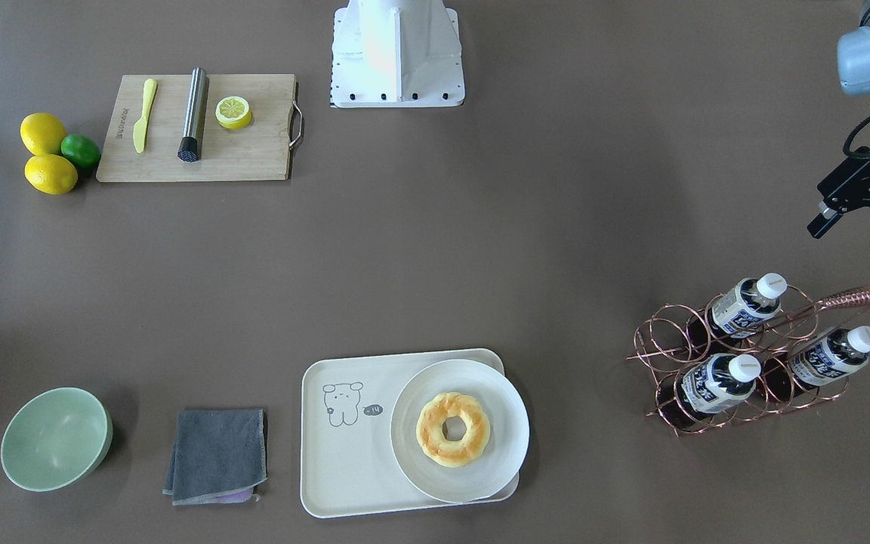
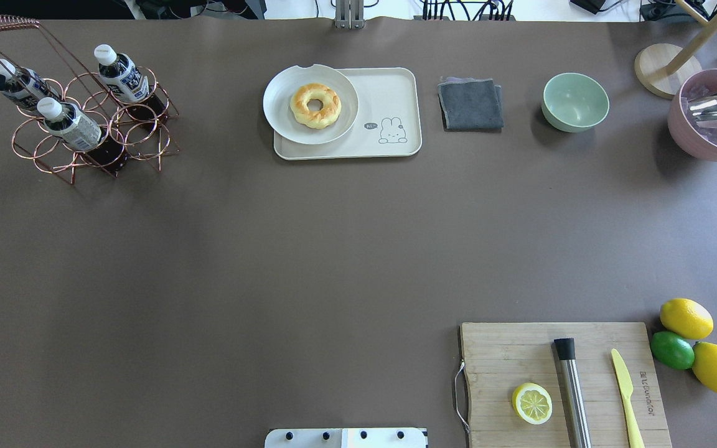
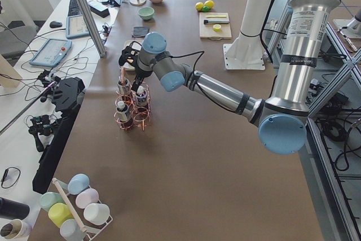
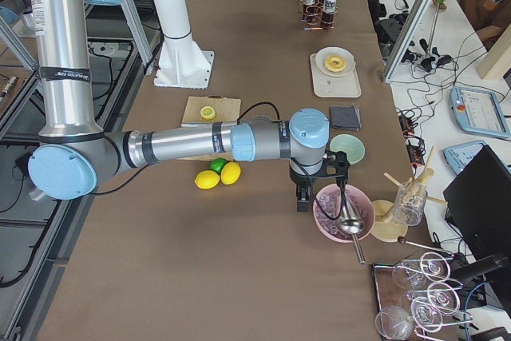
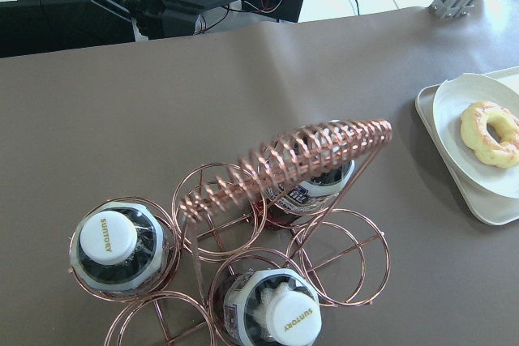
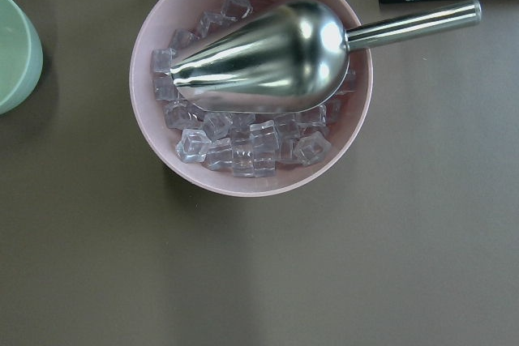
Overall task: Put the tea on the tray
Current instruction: 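Move the left gripper to the copper wire rack above a white-capped bottle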
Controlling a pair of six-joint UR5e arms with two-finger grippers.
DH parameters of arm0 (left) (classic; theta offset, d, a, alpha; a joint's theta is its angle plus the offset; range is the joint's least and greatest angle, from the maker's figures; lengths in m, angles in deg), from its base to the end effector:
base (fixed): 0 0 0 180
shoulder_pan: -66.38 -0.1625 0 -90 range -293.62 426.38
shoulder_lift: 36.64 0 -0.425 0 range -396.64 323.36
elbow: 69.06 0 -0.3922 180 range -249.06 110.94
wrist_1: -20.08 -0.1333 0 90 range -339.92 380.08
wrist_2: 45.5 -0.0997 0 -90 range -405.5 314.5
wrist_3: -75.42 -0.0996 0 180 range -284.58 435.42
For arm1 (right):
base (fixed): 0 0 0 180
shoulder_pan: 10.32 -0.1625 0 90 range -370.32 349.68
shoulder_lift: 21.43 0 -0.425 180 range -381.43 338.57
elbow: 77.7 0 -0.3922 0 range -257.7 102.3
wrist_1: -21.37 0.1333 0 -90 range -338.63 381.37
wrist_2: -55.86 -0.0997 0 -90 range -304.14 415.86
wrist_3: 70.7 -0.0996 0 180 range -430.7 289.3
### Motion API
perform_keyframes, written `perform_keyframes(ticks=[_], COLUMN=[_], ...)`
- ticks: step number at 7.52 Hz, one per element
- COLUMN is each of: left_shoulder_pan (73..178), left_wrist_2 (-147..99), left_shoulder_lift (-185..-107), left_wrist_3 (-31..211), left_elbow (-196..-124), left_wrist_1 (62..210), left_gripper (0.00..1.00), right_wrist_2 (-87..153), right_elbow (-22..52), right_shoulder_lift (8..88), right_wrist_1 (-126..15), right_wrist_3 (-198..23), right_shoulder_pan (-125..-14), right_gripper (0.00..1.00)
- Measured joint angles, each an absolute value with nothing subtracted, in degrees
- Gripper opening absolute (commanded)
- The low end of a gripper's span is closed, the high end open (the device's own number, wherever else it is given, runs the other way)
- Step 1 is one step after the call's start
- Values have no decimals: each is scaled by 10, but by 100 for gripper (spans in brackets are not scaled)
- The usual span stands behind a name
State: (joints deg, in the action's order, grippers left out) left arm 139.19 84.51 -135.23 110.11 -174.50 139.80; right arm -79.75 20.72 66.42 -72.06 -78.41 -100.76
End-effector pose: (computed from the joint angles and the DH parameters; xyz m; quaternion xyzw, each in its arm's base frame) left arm 0.0941 -0.5384 0.3877 0.2485 0.4602 0.0253 0.8519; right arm 0.0660 -0.5086 0.5720 0.0328 -0.3897 0.0413 0.9194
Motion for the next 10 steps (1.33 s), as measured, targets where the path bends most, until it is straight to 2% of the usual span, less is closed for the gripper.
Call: perform_keyframes(ticks=[2, 4, 6, 8, 10], left_shoulder_pan=[1339, 1315, 1289, 1279, 1278], left_wrist_2=[759, 724, 672, 655, 650], left_shoulder_lift=[-1350, -1341, -1332, -1335, -1346], left_wrist_3=[1139, 1162, 1175, 1176, 1176], left_elbow=[-1817, -1850, -1841, -1826, -1794], left_wrist_1=[1320, 1272, 1268, 1273, 1302], left_gripper=[97, 97, 97, 87, 86], right_wrist_2=[-797, -797, -797, -797, -797], right_elbow=[207, 206, 206, 206, 206], right_shoulder_lift=[667, 667, 667, 667, 666], right_wrist_1=[-721, -721, -721, -721, -721], right_wrist_3=[-783, -784, -784, -785, -785], right_shoulder_pan=[-1008, -1008, -1008, -1008, -1008], right_gripper=[100, 100, 100, 100, 100])
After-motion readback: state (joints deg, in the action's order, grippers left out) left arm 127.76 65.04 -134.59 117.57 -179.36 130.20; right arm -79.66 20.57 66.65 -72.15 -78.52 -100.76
